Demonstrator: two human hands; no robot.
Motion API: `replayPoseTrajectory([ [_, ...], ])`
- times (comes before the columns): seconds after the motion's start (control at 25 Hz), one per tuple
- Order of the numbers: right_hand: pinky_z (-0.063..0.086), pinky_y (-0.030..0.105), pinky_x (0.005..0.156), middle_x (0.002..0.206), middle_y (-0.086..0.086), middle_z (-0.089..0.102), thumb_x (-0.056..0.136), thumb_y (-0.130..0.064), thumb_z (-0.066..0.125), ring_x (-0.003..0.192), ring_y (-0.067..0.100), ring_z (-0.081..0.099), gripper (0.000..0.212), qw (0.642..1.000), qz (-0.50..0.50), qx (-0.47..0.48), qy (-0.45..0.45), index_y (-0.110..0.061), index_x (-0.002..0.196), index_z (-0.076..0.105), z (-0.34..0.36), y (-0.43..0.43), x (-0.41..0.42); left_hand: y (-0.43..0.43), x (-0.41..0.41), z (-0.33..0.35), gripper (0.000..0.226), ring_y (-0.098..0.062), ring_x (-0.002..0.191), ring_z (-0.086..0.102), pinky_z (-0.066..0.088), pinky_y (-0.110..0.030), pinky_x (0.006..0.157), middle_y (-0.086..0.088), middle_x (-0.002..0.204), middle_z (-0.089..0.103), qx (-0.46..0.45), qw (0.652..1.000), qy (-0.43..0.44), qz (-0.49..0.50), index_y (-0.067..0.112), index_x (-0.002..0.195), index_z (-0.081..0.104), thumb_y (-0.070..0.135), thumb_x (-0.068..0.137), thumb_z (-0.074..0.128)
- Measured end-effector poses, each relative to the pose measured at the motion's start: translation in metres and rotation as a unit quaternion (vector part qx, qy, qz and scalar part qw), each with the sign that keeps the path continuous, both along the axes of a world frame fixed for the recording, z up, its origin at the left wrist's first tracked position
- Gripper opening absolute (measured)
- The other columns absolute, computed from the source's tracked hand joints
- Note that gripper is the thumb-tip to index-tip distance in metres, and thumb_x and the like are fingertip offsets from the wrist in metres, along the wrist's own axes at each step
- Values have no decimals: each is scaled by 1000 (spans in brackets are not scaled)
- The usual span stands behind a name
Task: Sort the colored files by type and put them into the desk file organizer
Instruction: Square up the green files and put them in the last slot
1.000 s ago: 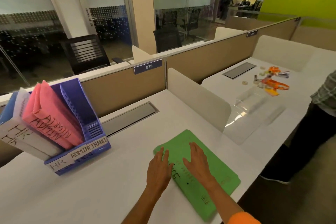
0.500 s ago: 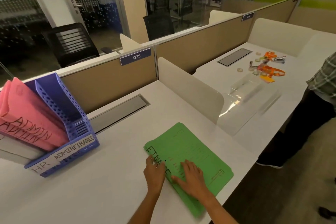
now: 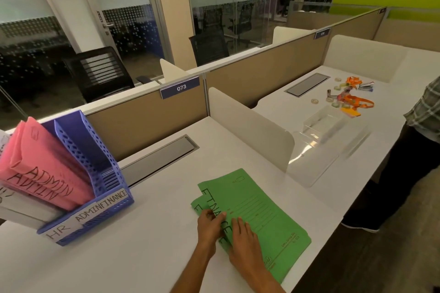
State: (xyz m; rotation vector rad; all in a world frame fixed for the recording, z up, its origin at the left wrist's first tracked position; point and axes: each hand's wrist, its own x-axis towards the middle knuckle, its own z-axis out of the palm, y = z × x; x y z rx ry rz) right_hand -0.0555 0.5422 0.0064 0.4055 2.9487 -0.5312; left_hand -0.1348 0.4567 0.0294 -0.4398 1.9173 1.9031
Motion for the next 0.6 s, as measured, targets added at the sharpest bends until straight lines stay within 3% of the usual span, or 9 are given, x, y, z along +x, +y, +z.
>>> replayPoseTrajectory([
  [0.08,53,44,90,124,18,62,51,-18,89,112,33,61,86,999,-20,11,26,-3,128,54,5,-6,-6,0,2,12,29,-25,87,72,61,-38,67,-10,97,74,13,1000,28,-3,12,109,57,8,84,71],
  [0.16,59,42,75,109,19,69,37,-13,93,95,32,69,83,997,-31,35,65,0,114,64,19,-11,-12,-3,1,23,32,-25,88,73,62,-44,73,-9,97,75,19,998,53,5,14,109,57,9,82,72],
  [0.24,60,40,63,104,22,70,37,-7,93,81,33,71,77,994,-36,56,84,3,109,66,39,-17,-19,-9,0,35,36,-24,87,74,62,-48,76,-8,98,75,22,996,81,21,19,108,57,13,77,75],
  [0.4,53,30,39,89,19,70,49,1,87,50,24,64,60,992,-25,65,101,5,104,65,67,-40,-35,-31,4,66,40,-16,89,71,63,-40,74,-1,97,70,-15,985,151,83,23,105,58,15,72,80],
  [0.6,52,28,37,70,8,70,56,-1,85,42,18,62,47,981,22,49,189,0,99,67,91,-74,-53,-76,6,97,32,-11,85,74,63,-38,73,1,101,73,16,967,232,104,21,104,61,25,79,80],
])
